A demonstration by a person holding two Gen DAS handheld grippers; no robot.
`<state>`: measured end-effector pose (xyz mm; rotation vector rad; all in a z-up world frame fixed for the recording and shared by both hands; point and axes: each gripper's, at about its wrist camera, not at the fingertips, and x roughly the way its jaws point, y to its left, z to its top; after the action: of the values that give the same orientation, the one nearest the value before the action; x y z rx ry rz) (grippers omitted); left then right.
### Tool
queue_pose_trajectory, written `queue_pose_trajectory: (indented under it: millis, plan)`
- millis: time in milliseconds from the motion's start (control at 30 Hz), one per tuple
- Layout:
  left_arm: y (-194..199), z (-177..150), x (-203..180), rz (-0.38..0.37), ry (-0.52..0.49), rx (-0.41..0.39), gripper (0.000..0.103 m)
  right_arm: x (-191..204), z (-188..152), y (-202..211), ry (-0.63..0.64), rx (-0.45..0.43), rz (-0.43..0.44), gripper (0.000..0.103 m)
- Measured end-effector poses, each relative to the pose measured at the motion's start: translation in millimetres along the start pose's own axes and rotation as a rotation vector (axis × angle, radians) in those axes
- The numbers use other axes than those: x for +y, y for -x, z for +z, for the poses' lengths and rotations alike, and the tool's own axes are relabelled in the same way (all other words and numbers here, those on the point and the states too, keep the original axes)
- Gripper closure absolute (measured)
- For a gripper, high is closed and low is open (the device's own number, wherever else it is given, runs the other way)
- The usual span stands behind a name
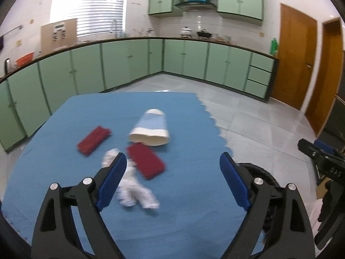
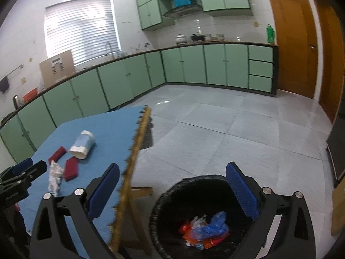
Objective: Collect trash
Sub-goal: 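Move both tools back over the table toward the white tissue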
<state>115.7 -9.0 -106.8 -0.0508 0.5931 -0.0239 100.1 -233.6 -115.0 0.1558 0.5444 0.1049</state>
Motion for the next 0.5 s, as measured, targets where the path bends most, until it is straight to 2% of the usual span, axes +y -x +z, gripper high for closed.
queue_pose_trajectory:
  millis: [200, 500]
  plan:
    - [4.4, -7.0, 38.2, 0.053, 0.06, 0.006, 0.018, 39.3, 2.2, -5.7, 0.051, -0.002, 0.051, 0.006]
    - [10.4, -14.3, 70.8, 0.093, 0.097, 0.013, 0.018, 84.0, 0.2, -15.1, 0.102, 0.003, 0.101, 0.006]
